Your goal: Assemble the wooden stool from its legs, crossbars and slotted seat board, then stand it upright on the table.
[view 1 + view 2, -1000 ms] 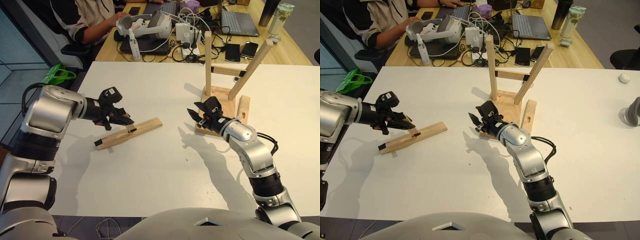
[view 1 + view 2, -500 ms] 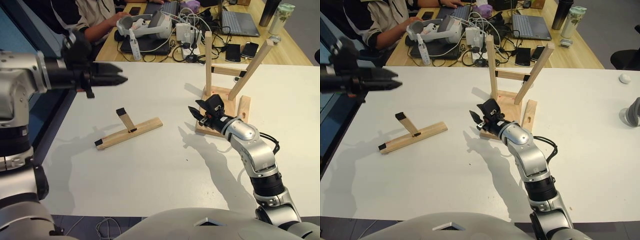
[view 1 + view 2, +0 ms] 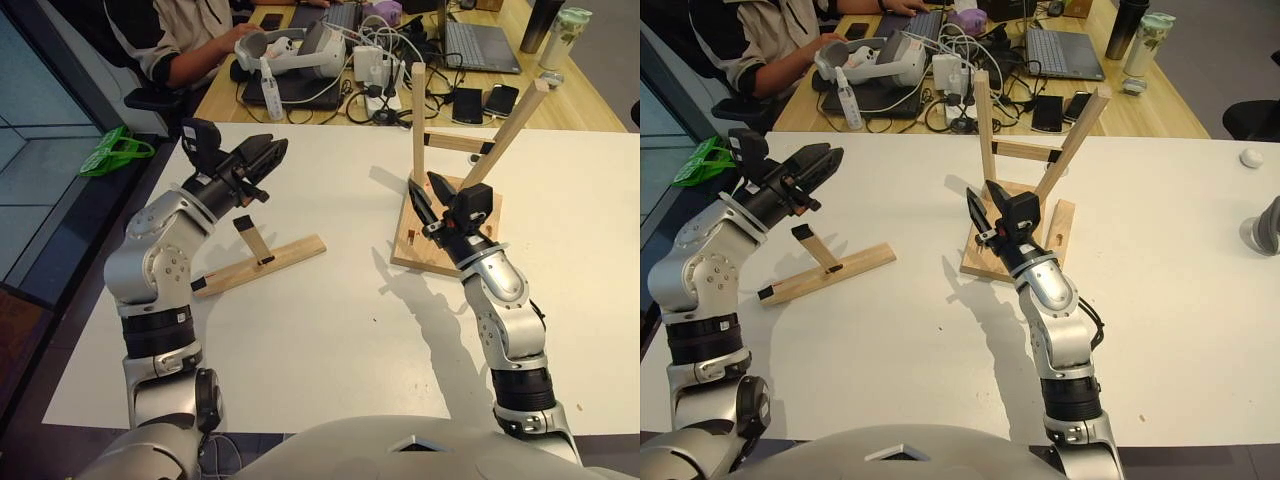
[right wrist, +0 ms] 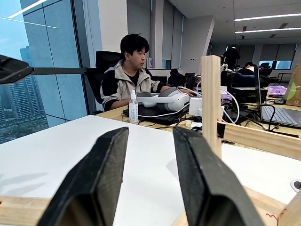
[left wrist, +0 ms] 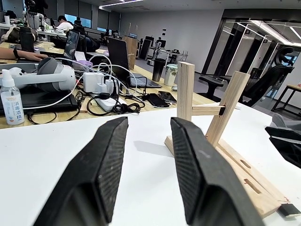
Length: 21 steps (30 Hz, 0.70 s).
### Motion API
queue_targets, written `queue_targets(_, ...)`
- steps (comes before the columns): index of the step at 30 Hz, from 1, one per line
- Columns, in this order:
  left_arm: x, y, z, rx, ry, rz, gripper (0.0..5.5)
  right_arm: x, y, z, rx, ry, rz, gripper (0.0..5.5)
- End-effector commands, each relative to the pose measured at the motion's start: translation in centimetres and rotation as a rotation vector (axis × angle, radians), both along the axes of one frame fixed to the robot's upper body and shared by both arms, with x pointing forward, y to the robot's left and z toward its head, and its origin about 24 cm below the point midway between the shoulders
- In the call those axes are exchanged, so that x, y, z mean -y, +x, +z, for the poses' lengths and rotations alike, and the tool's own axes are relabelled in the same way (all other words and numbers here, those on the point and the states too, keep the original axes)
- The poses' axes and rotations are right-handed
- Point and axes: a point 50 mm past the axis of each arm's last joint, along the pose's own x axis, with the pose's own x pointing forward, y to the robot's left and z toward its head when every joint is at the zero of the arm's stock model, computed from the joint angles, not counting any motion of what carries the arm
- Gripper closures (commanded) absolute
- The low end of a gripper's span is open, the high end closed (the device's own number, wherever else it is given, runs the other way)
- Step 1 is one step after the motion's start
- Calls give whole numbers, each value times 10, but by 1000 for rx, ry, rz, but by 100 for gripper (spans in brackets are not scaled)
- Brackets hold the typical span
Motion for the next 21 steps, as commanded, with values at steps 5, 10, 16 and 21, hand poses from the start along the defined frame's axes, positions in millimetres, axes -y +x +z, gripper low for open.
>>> queue_targets(5, 0, -9, -9, -16, 93, 7, 383, 4, 5, 2, 10, 2, -28, 375)
queue_targets(10, -6, -11, -10, -10, 127, 27, 383, 6, 5, 2, 9, -1, -37, 375)
queue_targets(16, -8, -9, -36, -88, 152, 22, 383, 4, 6, 1, 3, -5, -27, 375)
queue_targets(21, -7, -7, -42, -88, 163, 17, 383, 4, 7, 0, -2, -9, -26, 375)
